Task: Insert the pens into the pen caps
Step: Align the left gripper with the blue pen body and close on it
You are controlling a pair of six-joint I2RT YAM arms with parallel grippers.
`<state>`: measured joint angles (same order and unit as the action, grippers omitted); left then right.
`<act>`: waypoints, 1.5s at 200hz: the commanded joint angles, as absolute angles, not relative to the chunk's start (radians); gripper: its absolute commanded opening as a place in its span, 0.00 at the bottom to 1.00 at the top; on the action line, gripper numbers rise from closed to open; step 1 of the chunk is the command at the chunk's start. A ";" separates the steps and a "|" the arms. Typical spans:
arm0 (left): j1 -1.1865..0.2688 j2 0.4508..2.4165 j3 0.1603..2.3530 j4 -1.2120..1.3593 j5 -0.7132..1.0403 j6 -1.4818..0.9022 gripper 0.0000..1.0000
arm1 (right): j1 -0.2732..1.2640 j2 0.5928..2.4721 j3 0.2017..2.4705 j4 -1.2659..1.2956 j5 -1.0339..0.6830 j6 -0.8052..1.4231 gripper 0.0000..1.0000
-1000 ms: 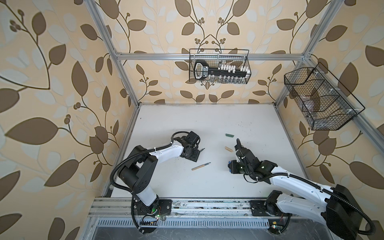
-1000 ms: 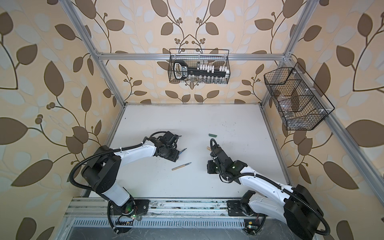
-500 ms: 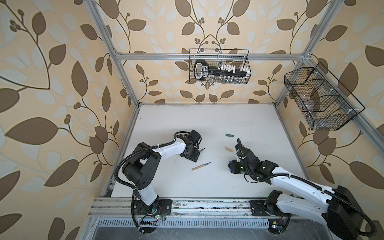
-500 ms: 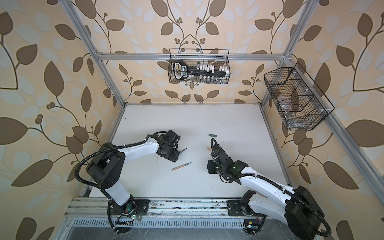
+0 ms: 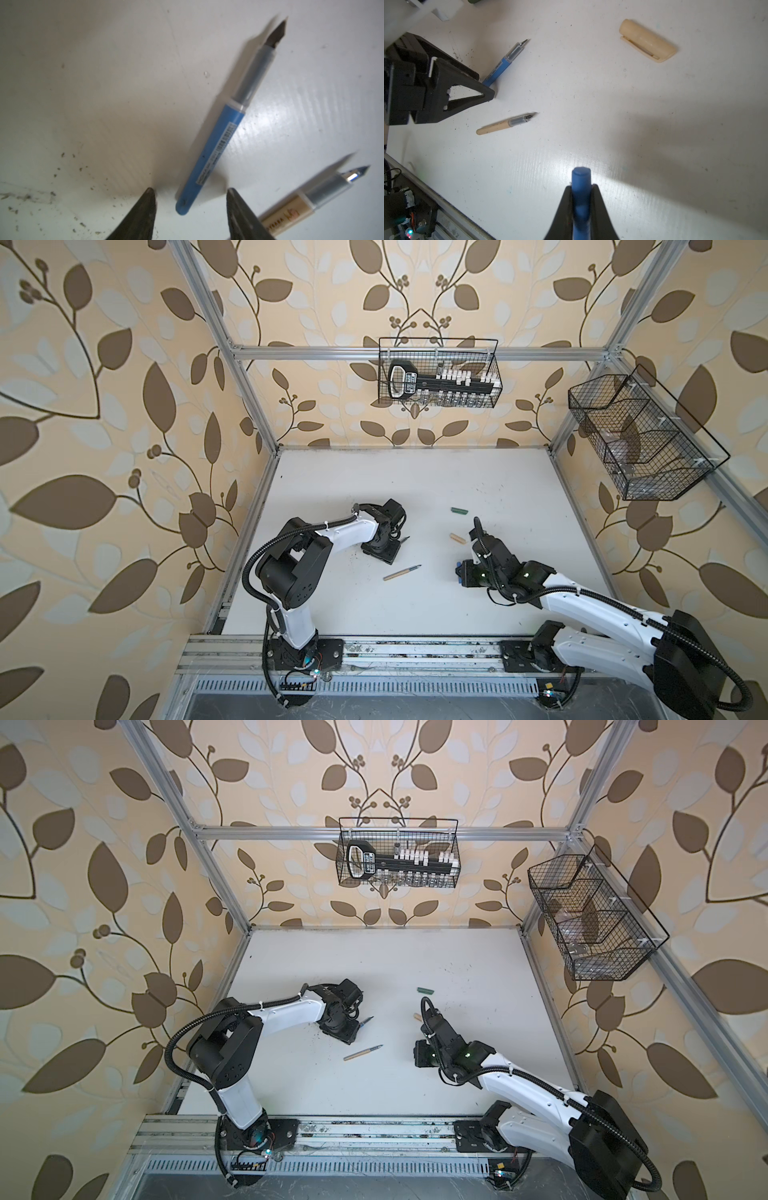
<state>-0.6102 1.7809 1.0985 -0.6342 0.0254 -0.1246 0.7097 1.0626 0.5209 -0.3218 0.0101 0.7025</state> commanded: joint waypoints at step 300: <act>-0.656 1.782 1.098 -0.596 -0.032 -0.147 0.12 | 0.711 1.006 0.503 -0.276 0.052 0.696 0.10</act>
